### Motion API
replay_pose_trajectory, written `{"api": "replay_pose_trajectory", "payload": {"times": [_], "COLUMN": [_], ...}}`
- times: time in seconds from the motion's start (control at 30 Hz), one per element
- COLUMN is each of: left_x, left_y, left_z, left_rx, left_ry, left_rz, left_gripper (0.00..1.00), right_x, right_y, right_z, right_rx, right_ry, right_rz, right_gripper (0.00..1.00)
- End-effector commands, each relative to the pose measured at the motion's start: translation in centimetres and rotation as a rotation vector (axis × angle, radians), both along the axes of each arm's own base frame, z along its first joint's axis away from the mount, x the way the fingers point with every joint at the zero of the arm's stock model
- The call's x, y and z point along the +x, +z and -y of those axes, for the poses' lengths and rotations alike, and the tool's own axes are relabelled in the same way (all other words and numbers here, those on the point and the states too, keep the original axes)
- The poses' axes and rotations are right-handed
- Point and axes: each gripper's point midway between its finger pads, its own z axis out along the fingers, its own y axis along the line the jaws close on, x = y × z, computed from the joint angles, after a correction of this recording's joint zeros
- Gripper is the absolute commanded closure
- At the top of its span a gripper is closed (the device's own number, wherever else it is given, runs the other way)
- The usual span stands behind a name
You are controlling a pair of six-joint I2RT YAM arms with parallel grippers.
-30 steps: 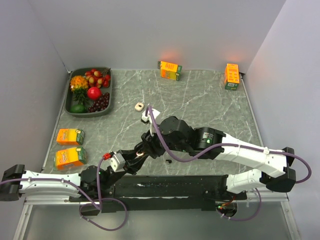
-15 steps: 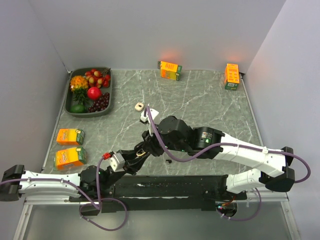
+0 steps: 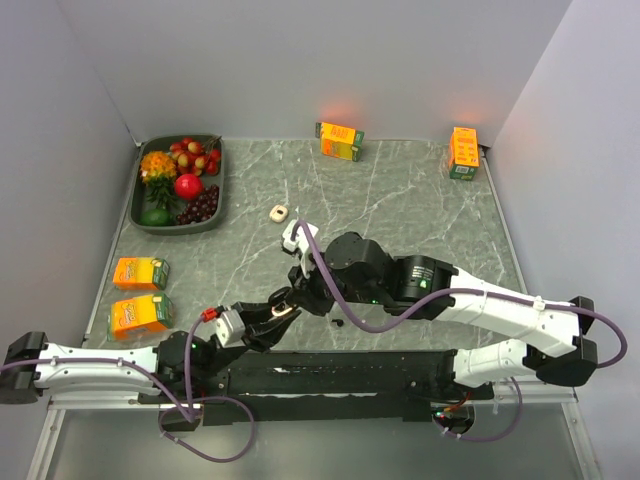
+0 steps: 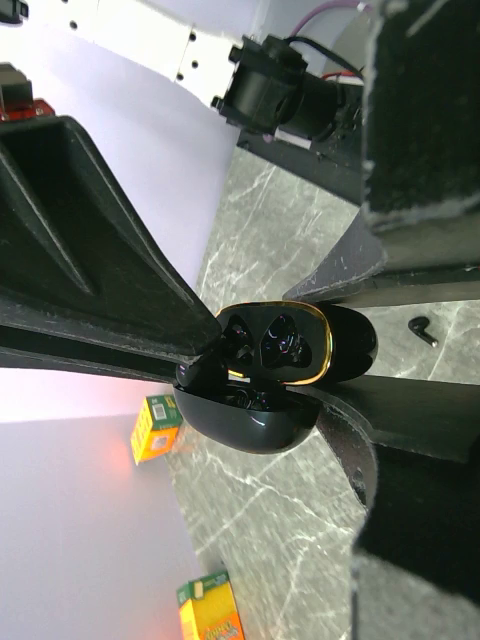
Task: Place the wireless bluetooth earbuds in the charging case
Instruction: Place the earbud in the charging case.
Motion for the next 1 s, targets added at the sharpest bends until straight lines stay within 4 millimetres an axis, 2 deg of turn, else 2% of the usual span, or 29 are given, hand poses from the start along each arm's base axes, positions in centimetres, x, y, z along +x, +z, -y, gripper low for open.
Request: {"api": "replay_pose_trajectory", "payload": {"times": [0.0,0.17,0.53,0.9,0.93,0.97], "left_x": [-0.8,-1.0,-1.4,-1.2,-1.2,-1.2], "left_y": [3.3,3.5,3.8,3.6,3.7,3.6], "left_z": [-0.5,-0.7,-0.8,-0.8,-0.8,-0.7], "left_rx": [-0.108,-0.117,-0.129,-0.125,-0.125,-0.122], "left_ry": [-0.039,-0.049,-0.070,-0.061,-0.060,-0.058], "left_rz": [0.047,0.058,0.069,0.068,0.066,0.065], "left_gripper": [0.99,0.99,0.99,0.99,0.99,0.99], "right_x": [-1.1,-2.2,-4.3,-4.8,-4.8,-4.7], "right_y": [0.3,0.5,-0.1,-0.2,-0.2,-0.2], "right_z": [0.5,0.9,1.8,3.2,3.3,3.3], "right_rx": [0.011,0.027,0.007,-0.030,-0.031,-0.033], "right_ry": [0.088,0.190,0.367,0.455,0.455,0.451], "right_rz": [0.031,0.072,0.119,0.198,0.202,0.204], "right_gripper": [0.96,1.00,1.00,1.00,0.96,0.85]}}
